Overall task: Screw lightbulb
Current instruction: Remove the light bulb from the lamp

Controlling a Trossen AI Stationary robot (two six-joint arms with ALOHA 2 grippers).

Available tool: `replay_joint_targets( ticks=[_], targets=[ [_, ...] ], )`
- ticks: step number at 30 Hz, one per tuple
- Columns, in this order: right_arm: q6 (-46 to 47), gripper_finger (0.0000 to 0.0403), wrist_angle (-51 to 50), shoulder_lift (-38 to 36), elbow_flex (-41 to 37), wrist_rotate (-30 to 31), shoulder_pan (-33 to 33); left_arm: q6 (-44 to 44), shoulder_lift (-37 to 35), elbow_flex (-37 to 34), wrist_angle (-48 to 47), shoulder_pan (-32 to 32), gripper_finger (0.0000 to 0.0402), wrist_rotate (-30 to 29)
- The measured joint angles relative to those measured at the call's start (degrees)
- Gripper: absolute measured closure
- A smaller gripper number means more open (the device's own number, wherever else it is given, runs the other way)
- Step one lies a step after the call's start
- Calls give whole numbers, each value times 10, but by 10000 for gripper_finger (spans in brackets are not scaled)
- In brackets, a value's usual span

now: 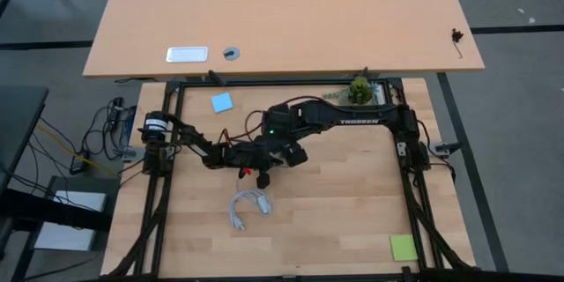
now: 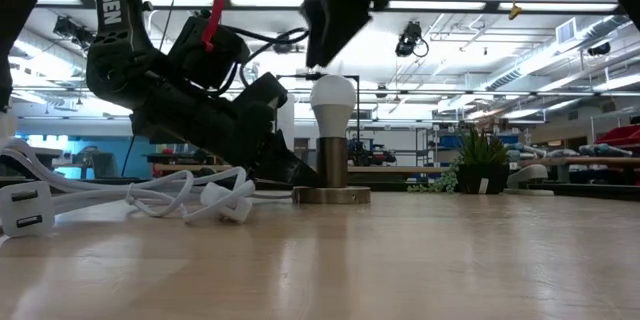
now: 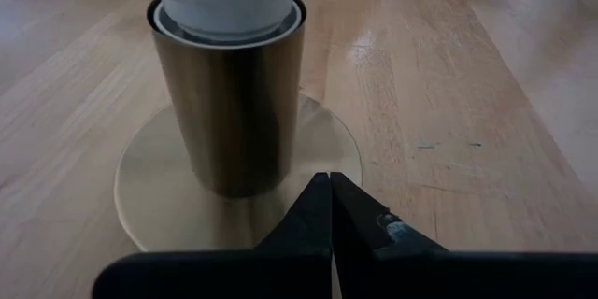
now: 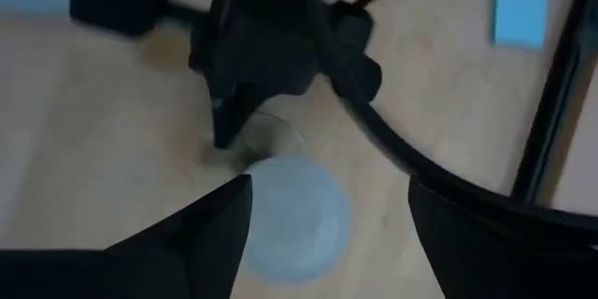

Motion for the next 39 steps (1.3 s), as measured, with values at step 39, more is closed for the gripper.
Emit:
replay_joint_targets(
  ticks=[39],
  targets=[
    [331, 141, -9, 3, -63, -77, -41, -3, 0, 0, 0, 0, 402, 10]
  ],
)
